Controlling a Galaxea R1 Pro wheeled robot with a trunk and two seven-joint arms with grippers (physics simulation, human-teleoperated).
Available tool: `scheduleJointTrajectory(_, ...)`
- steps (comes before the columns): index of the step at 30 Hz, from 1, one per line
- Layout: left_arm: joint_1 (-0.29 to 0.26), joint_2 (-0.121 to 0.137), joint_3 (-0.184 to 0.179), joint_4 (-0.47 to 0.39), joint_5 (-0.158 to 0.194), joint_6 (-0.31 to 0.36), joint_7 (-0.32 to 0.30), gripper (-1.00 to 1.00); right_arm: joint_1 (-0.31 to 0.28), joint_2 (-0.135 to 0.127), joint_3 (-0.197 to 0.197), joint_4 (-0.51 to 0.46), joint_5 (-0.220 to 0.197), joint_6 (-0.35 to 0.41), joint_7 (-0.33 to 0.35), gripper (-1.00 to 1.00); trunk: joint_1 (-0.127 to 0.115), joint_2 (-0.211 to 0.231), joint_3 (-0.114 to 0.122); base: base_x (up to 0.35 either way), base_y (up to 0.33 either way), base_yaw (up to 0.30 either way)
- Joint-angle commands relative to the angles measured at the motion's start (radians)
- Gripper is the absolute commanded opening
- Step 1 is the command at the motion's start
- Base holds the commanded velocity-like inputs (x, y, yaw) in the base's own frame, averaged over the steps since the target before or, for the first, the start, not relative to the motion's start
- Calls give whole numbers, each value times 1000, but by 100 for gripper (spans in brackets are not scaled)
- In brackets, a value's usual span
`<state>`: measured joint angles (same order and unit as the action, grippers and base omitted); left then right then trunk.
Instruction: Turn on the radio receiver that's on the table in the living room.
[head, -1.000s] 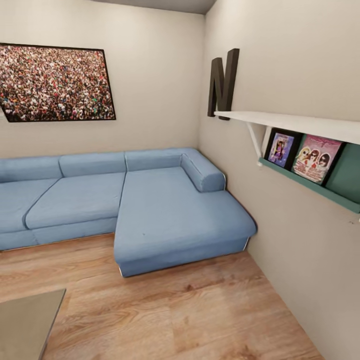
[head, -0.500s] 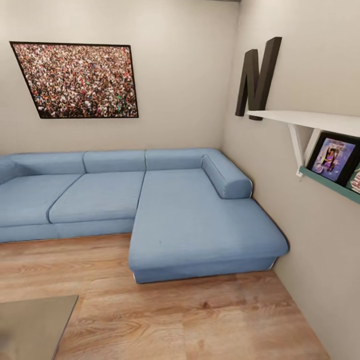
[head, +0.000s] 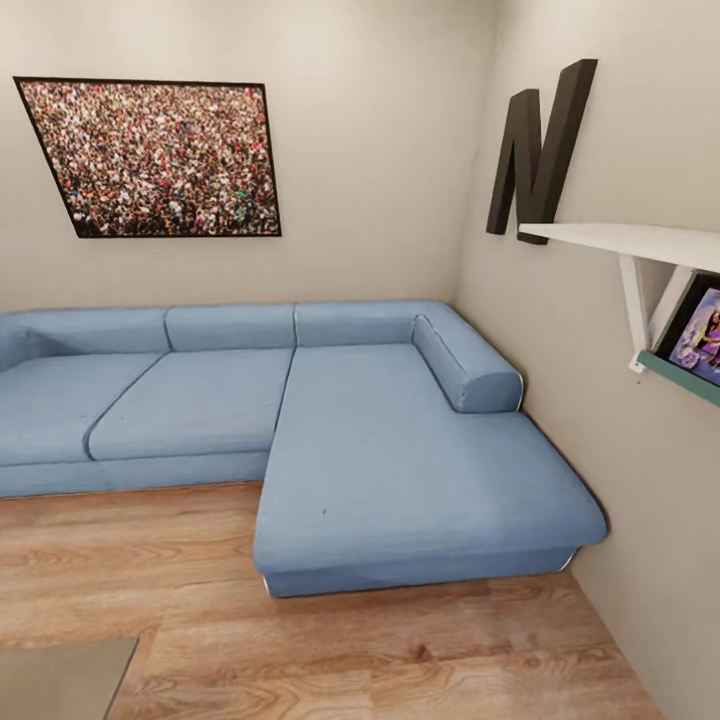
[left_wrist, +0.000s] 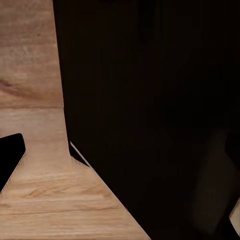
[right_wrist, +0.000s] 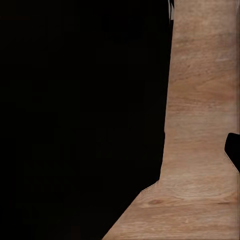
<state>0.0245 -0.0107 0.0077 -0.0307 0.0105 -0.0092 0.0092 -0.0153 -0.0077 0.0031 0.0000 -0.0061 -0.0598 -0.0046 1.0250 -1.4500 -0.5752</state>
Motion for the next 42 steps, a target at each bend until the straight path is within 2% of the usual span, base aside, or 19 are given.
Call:
scheduleJointTrajectory(1, 0, 0, 0, 0, 0, 0, 0, 100, 0, 0, 0, 0, 0, 0, 0, 100, 0, 0, 0, 323, 0, 0)
scheduleJointTrajectory(20, 0, 2, 0, -1, 0, -1, 0, 100, 0, 0, 0, 0, 0, -8, 0, 100, 0, 0, 0, 297, 0, 6)
scheduleJointTrajectory(26, 0, 0, 0, -2, 0, -2, 0, 100, 0, 0, 0, 1, -1, -38, 0, 100, 0, 0, 0, 26, 0, 236)
scheduleJointTrajectory(42, 0, 0, 0, -2, -1, -2, 0, 100, 0, -1, 0, 2, -2, -41, 0, 100, 0, 0, 0, 1, 0, 298)
